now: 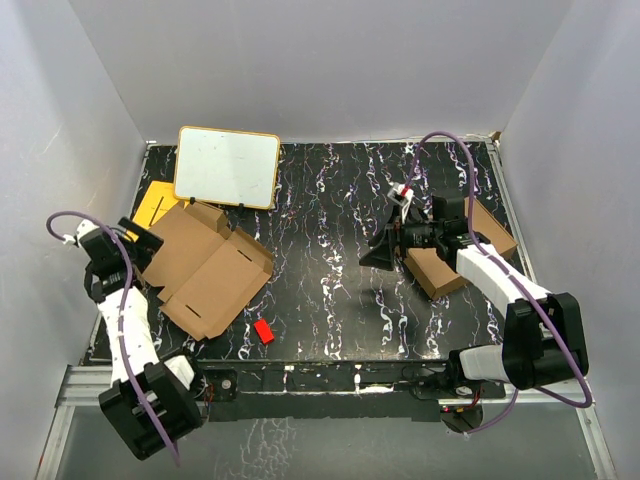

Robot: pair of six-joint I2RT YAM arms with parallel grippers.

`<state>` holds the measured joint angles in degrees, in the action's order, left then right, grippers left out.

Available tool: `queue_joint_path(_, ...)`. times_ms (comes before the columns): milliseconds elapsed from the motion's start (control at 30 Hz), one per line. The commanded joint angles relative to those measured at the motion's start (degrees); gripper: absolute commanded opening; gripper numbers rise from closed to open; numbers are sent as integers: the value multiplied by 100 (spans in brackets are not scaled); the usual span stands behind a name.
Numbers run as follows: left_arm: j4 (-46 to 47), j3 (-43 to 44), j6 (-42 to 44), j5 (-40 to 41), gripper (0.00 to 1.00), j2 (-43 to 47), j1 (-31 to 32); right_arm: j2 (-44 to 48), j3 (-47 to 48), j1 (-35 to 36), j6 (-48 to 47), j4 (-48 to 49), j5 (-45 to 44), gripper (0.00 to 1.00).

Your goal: Fold the paper box

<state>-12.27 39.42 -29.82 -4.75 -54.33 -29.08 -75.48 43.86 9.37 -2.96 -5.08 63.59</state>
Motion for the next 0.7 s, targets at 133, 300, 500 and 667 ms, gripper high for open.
queue_joint_path(133,442,-368,-135,143,96,-628,-569,-122,432,243,-416,-128,-124,98)
queue_joint_path(300,1197,-296,-332,-551,90,-1755,-664,-142,466,352,-526,-220,-201,98)
queue_joint_path(500,2047,-595,-655,-1140,66,-2065,-675,-176,475,396,-582,-255,-265,98)
queue_joint_path(667,2247,-722,-644,-1379,38,-1827,-678,-216,483,406,-625,-281,-309,99)
